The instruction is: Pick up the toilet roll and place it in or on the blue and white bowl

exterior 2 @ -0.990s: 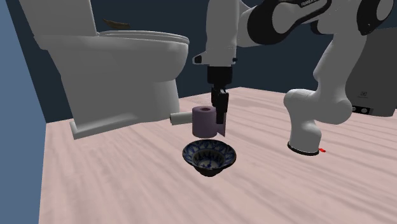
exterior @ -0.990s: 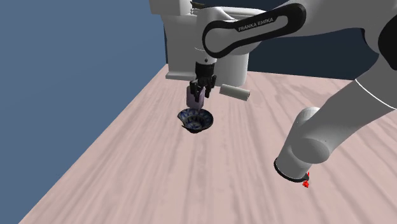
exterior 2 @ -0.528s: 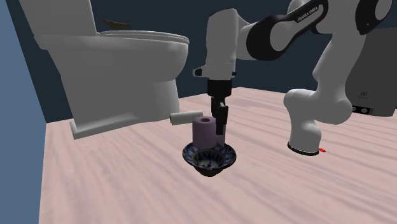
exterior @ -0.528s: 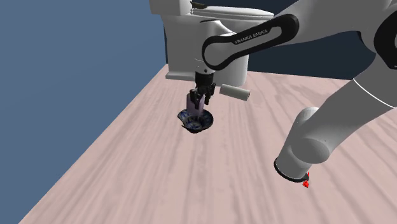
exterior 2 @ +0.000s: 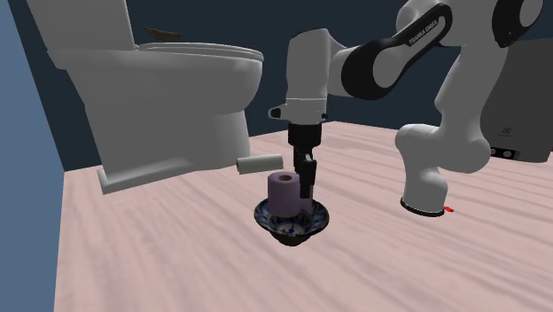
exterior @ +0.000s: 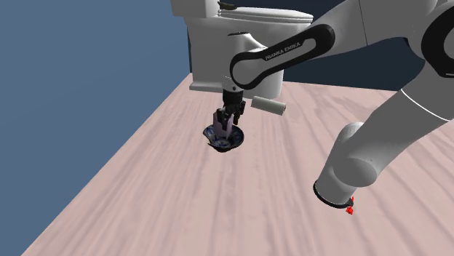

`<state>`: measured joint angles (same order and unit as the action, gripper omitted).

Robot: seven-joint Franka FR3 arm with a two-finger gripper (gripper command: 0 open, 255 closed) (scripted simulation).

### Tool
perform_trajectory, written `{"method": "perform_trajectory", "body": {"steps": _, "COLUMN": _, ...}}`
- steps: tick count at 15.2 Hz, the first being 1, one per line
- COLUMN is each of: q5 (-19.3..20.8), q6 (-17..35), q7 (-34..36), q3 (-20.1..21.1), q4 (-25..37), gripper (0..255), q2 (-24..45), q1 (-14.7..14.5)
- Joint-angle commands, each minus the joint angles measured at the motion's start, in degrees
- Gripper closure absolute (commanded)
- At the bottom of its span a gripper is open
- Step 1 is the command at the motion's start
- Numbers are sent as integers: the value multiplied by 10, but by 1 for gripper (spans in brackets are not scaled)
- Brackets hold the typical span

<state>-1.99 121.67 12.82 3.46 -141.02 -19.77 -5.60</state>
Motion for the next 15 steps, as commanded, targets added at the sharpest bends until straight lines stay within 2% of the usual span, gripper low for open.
{"method": "perform_trajectory", "body": {"steps": 1, "q5": 0, "q6": 1, "q7": 0, "q3": 0, "q4": 0, "gripper": 255, "q2": 0, "q1": 0}}
{"method": "perform_trajectory", "body": {"steps": 4, "q5": 0, "q6": 1, "q7": 0, "q3": 0, "q4": 0, "gripper": 255, "q2": 0, "q1": 0}}
{"method": "perform_trajectory", "body": {"steps": 5, "q5": 0, "q6": 1, "q7": 0, "q3": 0, "q4": 0, "gripper": 0, "q2": 0, "q1": 0}}
{"method": "perform_trajectory", "body": {"steps": 10, "q5": 0, "q6": 1, "q7": 0, "q3": 0, "q4": 0, "gripper": 0, "q2": 0, "q1": 0}}
{"method": "perform_trajectory", "body": {"steps": 14, "q5": 1, "q6": -77, "q7": 0, "q3": -2, "q4": 52, "gripper": 0, "q2": -26, "q1": 0}}
{"method": "perform_trajectory", "body": {"steps": 15, "q5": 1, "q6": -77, "q7": 0, "q3": -2, "q4": 52, "gripper": 0, "q2": -26, "q1": 0}}
